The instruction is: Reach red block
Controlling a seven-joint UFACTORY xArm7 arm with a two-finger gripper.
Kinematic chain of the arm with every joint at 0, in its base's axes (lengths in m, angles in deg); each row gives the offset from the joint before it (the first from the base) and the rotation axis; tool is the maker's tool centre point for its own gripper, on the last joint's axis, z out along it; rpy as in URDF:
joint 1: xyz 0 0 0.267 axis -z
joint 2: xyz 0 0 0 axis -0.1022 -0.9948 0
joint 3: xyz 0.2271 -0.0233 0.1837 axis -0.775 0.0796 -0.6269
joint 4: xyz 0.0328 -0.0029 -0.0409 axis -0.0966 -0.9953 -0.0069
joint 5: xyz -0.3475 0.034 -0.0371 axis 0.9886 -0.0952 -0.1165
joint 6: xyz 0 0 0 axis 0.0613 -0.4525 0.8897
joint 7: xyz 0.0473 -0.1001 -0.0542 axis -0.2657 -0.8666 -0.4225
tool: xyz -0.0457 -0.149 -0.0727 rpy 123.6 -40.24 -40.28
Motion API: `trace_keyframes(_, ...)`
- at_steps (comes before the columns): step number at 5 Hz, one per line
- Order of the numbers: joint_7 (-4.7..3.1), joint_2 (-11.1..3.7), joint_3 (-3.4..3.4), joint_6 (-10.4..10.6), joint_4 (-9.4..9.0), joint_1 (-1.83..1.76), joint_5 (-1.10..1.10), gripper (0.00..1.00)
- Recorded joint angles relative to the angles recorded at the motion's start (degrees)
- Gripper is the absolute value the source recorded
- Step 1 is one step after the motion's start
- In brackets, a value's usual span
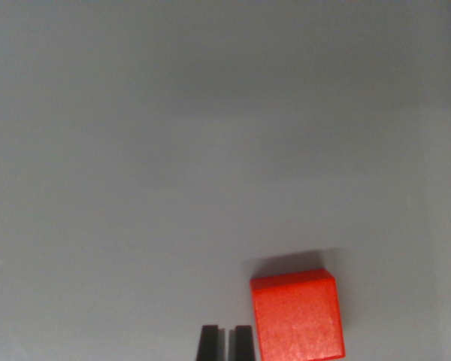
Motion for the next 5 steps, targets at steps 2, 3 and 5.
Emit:
trace_keyframes(2, -0.19, -0.77, 0.29, 2.5, -1.62, 0.37, 0.27, 0.0)
trace_keyframes(3, -0.19, -0.77, 0.29, 2.5, -1.62, 0.37, 0.27, 0.0)
trace_keyframes(5, -0.38, -1.5, 0.56, 4.9, -3.17, 0.72, 0.52, 0.0)
